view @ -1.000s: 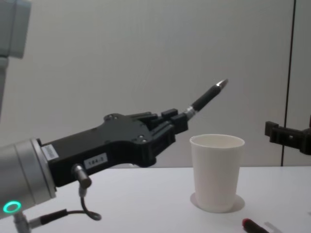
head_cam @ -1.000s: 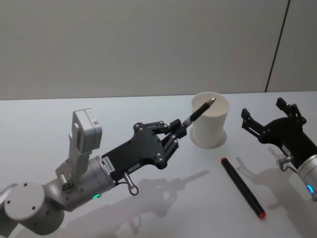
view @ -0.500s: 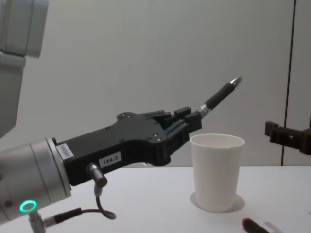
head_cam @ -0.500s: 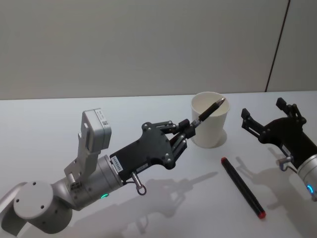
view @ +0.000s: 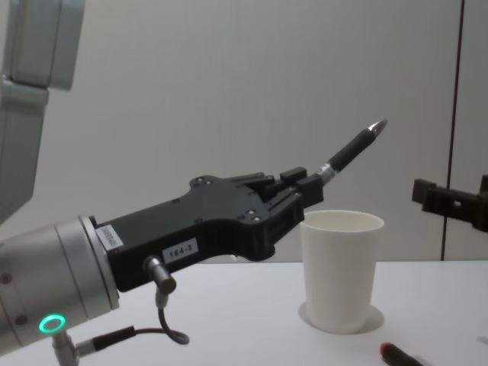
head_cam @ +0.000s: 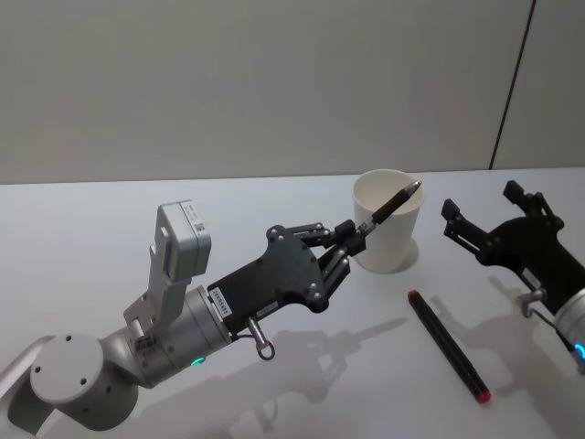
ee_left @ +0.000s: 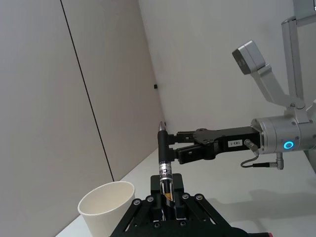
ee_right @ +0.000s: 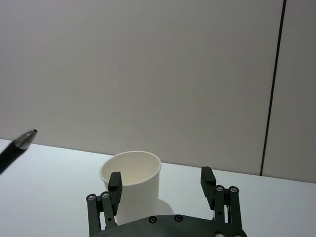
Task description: Place the pen into the pen holder.
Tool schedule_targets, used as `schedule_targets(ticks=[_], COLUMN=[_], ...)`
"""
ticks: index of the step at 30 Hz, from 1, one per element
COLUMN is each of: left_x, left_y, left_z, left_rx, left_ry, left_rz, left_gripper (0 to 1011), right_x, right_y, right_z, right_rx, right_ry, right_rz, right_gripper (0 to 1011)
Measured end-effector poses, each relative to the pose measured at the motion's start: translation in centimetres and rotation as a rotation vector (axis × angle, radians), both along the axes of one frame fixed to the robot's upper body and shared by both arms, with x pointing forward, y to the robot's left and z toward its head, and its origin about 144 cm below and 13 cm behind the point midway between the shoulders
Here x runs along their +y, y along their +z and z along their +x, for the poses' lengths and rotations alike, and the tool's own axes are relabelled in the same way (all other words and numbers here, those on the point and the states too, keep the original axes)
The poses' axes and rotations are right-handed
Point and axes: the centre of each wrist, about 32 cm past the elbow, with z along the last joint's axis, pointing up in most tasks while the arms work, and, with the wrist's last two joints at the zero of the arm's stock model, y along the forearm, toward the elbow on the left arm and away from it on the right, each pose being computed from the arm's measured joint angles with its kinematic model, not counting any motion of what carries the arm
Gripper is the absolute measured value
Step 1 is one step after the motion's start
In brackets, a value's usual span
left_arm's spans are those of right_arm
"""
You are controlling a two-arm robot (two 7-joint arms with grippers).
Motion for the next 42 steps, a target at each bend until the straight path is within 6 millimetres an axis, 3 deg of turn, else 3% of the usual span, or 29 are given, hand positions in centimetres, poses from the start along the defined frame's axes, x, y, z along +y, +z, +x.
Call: schedule_targets(ticks=[24, 42], left_x=[-0.1, -0.2], left_y=[0.0, 0.0], left_z=[0.0, 0.0], left_rx=[-0.001, -0.001], left_ry=[-0.002, -0.002], left_rz=[-0.001, -0.001], left_gripper=[139, 139], right_x=[-3.1, -2.8], right_y=[1.7, 2.1], right_z=[-2.4, -2.3], right_rx=[0.164, 0.304], right_ry=[0.28, 0.429], right_rz=[0.324, 0.537], right_gripper=[1002, 1002])
